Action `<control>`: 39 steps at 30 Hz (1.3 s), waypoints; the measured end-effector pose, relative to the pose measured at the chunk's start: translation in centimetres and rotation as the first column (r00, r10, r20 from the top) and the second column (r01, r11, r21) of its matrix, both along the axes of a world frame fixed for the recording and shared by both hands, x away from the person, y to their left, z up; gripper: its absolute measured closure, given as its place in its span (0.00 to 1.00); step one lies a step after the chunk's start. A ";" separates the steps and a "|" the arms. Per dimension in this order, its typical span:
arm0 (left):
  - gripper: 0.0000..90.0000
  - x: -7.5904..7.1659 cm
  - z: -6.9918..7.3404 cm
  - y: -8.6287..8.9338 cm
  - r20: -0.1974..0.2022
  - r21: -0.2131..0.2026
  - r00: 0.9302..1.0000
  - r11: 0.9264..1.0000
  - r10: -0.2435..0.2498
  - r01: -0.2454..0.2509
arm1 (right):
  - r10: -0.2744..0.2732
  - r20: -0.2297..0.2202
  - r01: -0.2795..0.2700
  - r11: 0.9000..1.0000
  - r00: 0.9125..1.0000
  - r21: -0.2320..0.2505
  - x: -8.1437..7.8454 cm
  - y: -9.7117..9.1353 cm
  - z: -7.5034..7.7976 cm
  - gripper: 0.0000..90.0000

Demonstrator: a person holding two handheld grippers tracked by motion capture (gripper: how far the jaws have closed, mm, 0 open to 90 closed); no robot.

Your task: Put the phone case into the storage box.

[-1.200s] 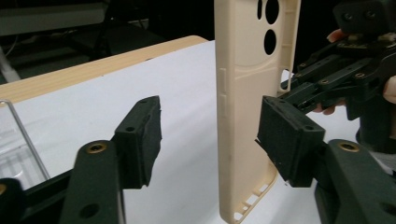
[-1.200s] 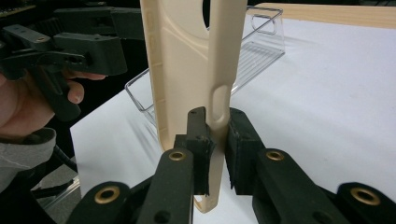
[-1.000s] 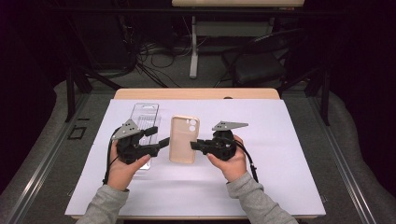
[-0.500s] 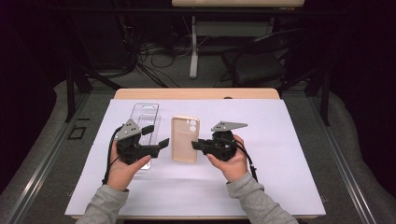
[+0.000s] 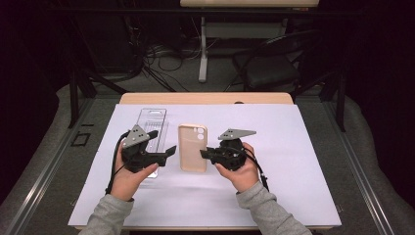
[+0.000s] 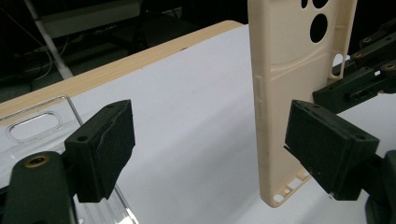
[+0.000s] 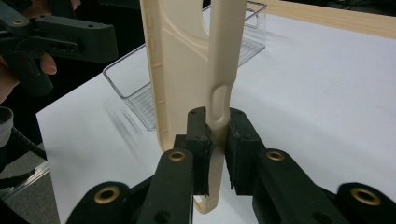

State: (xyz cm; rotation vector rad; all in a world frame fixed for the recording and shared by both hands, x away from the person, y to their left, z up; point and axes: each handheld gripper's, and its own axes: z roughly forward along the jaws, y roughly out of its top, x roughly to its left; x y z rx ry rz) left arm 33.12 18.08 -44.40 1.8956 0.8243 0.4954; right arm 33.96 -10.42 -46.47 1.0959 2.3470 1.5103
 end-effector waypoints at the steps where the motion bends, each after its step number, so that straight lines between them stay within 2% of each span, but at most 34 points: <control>1: 0.18 0.0 0.1 0.0 0.003 0.001 1.000 1.000 0.000 0.000 | 0.000 0.004 0.000 1.000 1.000 -0.001 0.0 0.0 0.0 0.90; 13: 0.18 -0.6 0.7 -0.2 0.039 0.047 0.999 0.999 0.014 -0.016 | 0.001 0.010 -0.001 0.999 1.000 -0.050 -0.4 0.6 0.2 0.90; 31: 0.19 -1.1 1.5 -0.1 0.088 0.078 0.995 0.996 0.034 -0.041 | 0.015 -0.003 -0.015 0.995 1.000 -0.100 -0.7 1.5 -0.1 0.90; 39: 0.21 -1.4 1.8 -0.3 0.103 0.089 0.994 0.995 0.025 -0.034 | 0.019 -0.007 -0.019 0.993 1.000 -0.119 -0.9 1.7 -0.1 0.90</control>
